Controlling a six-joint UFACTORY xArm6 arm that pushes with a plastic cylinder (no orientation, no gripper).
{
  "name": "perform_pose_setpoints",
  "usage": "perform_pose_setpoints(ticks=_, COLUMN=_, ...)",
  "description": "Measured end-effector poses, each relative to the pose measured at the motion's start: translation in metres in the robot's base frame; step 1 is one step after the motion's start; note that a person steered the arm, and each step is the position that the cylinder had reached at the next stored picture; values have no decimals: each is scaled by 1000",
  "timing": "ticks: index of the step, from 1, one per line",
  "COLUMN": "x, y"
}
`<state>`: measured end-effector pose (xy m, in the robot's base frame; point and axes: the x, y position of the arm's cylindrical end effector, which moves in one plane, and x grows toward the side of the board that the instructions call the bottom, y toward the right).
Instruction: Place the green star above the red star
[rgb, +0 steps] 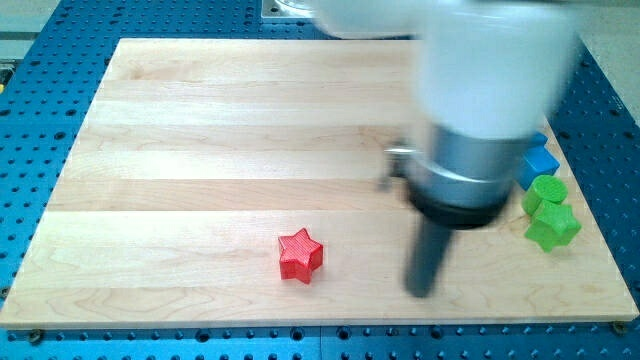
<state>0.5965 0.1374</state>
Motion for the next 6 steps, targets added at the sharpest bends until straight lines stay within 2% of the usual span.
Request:
perform_pose_setpoints(ticks=1, x=22, y=121)
perform_pose_setpoints(ticks=2, x=4, y=204)
perform_pose_setpoints(ticks=3, x=-36, y=208)
perform_pose_setpoints(ticks=4, x=-59, y=153)
perform_pose_setpoints(ticks=5, x=-52, y=26)
perform_pose_setpoints(ticks=6, x=-51, y=30)
